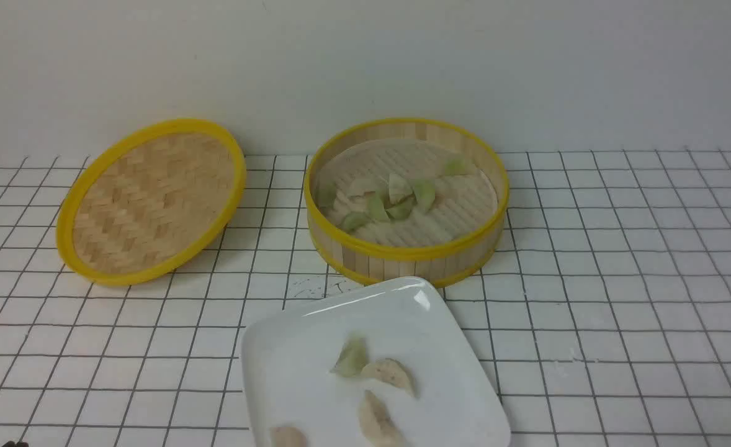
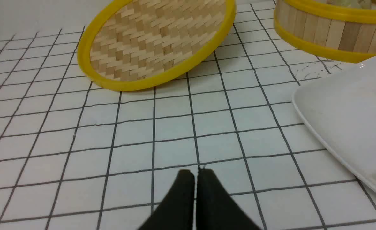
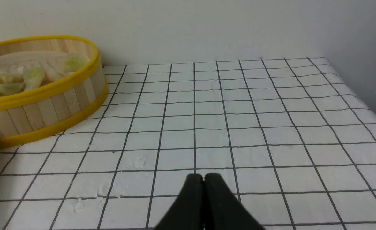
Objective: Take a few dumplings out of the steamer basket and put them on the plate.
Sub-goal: Use the right arm to grab a dumpling from inside the steamer
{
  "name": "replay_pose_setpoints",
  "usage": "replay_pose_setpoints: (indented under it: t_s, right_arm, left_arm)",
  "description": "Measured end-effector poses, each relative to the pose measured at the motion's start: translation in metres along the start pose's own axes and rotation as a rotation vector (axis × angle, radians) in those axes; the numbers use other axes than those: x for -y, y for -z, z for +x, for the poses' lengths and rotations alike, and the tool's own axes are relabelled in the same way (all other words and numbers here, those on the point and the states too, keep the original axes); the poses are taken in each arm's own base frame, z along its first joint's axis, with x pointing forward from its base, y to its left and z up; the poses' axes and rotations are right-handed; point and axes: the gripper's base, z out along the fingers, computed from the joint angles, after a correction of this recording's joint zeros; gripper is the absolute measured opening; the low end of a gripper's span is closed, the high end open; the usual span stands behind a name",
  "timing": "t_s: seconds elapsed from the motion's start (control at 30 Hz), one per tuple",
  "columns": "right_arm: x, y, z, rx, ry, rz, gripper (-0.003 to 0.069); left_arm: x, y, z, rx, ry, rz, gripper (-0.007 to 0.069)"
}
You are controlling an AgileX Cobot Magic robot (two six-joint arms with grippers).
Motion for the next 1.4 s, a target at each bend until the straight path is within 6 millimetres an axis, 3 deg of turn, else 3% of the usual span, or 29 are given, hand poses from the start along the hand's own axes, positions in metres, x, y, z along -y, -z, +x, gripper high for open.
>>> replay_pose_setpoints:
  t_s: [0.9,1.23,1.4]
  right_arm:
    - [0.000,0.000,0.000,0.001,-0.006,-0.002,-0.0015]
    - [-0.003,0.005,-0.031,0.335,-0.624,-0.148,-0.0015]
    - [0.001,0.010,-0.042,0.471,-0.719,-0.166,-0.0015]
  left_arm:
    - [0.000,0.000,0.000,0.000,0.000,0.000,-0.0006]
    - [0.000,0.000,0.000,0.000,0.000,0.000,-0.0006]
    - [0.000,0.000,0.000,0.000,0.000,0.000,-0.0006]
